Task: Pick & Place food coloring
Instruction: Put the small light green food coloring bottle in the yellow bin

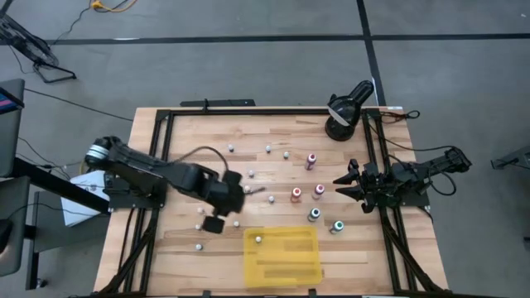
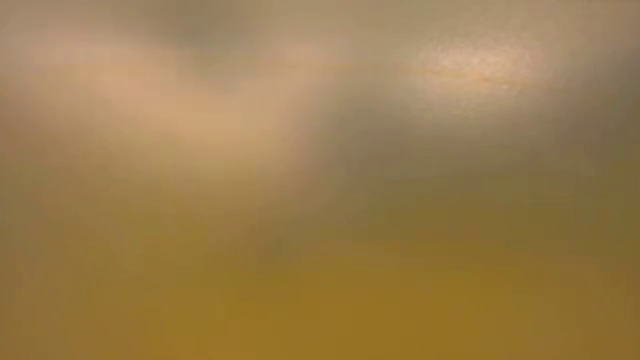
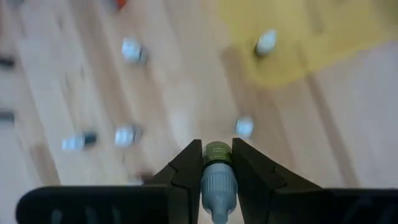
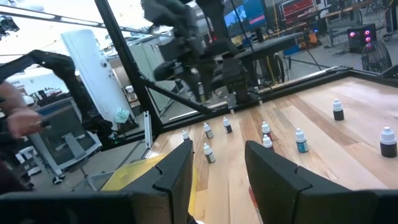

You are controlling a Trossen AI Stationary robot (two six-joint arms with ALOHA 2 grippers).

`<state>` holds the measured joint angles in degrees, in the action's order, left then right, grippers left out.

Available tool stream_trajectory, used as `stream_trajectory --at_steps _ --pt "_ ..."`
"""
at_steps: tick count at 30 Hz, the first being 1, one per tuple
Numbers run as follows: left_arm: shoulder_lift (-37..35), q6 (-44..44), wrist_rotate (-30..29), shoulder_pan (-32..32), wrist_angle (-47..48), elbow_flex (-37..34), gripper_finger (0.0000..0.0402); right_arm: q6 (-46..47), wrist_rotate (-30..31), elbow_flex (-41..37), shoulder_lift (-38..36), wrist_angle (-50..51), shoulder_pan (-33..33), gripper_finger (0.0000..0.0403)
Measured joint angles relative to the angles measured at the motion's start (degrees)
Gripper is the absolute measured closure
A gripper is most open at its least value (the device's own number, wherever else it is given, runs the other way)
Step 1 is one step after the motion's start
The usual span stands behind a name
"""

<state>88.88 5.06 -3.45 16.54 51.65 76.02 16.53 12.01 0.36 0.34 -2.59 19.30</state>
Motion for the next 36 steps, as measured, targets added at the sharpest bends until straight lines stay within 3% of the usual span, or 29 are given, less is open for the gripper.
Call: stream_trajectory --at_steps 9,17,36 --pt "17.1 -0.5 -0.1 7.0 3.6 20.3 0.0336 0.0 0.0 0.0 0.0 0.0 0.0 0.0265" --pt "27.4 -1.5 -0.2 10.9 6.9 33.5 0.0336 0.0 0.0 0.0 0.0 0.0 0.0 0.0266" --pt "37.3 -4.2 2.0 12.3 7.2 35.7 0.0336 0.0 0.0 0.0 0.0 0.0 0.0 0.0266"
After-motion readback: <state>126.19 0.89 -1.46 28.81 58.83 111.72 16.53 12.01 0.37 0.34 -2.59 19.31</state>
